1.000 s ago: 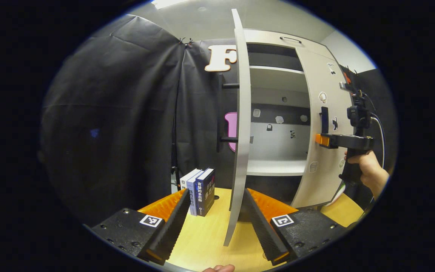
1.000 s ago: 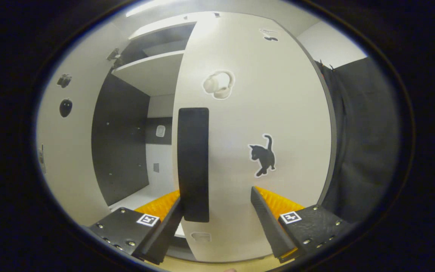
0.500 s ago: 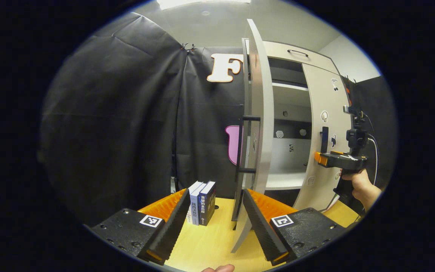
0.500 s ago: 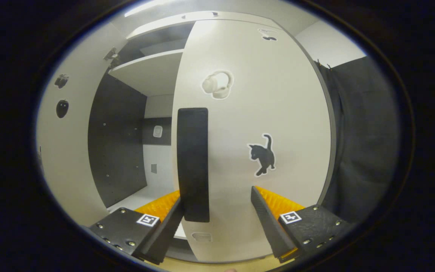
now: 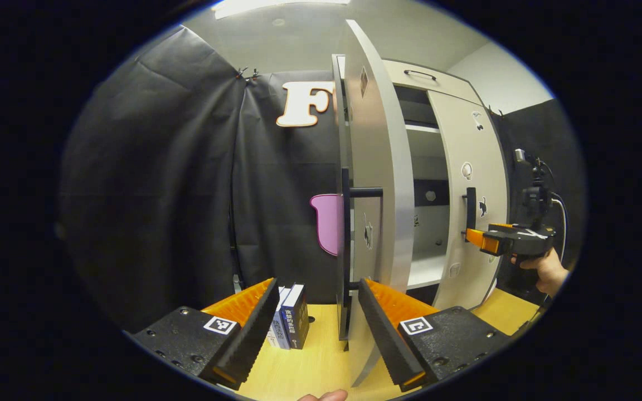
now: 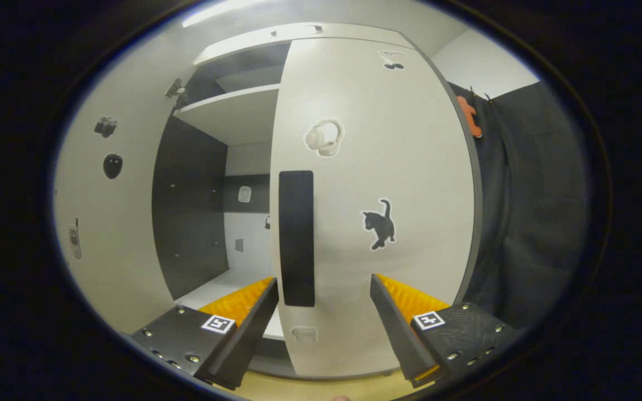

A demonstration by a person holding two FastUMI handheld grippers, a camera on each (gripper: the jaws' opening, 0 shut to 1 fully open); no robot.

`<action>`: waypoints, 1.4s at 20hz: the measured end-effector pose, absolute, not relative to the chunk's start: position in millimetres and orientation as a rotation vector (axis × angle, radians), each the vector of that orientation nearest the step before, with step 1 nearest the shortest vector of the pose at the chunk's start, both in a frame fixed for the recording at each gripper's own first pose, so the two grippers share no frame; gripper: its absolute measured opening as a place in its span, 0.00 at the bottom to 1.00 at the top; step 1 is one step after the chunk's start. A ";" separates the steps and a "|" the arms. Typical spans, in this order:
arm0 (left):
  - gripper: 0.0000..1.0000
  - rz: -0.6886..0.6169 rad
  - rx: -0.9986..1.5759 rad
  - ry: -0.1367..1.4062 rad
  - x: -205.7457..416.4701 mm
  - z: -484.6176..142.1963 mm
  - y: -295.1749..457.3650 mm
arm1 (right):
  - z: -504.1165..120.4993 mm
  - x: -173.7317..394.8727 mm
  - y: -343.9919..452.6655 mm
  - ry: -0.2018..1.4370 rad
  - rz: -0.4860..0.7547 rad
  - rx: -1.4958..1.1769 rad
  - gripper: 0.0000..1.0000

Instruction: Grasp the bottle in the cabinet with the left hand and place it on the coaster, then close the right door with the right hand and the left door with the left hand.

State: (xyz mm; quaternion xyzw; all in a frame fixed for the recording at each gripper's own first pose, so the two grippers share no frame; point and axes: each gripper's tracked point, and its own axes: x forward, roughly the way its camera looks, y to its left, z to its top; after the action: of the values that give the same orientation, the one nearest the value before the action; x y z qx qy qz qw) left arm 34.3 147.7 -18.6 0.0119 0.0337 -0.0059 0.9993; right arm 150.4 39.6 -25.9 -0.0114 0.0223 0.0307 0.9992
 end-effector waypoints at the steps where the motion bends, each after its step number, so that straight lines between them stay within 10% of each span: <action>1: 0.91 -0.026 0.007 0.071 35.4 -19.0 145.4 | -30.9 141.6 37.5 0.056 0.065 -0.030 1.00; 28: 0.96 -0.229 0.000 0.052 80.2 -24.2 -5.1 | -69.1 43.0 -21.9 0.176 0.092 0.031 1.00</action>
State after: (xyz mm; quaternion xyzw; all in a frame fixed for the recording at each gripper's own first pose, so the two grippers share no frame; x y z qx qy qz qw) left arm 80.2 -5.1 -24.2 0.0002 0.0258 -0.1142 0.9931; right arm 43.0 -21.9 -69.1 0.0153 0.0879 0.0459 0.9950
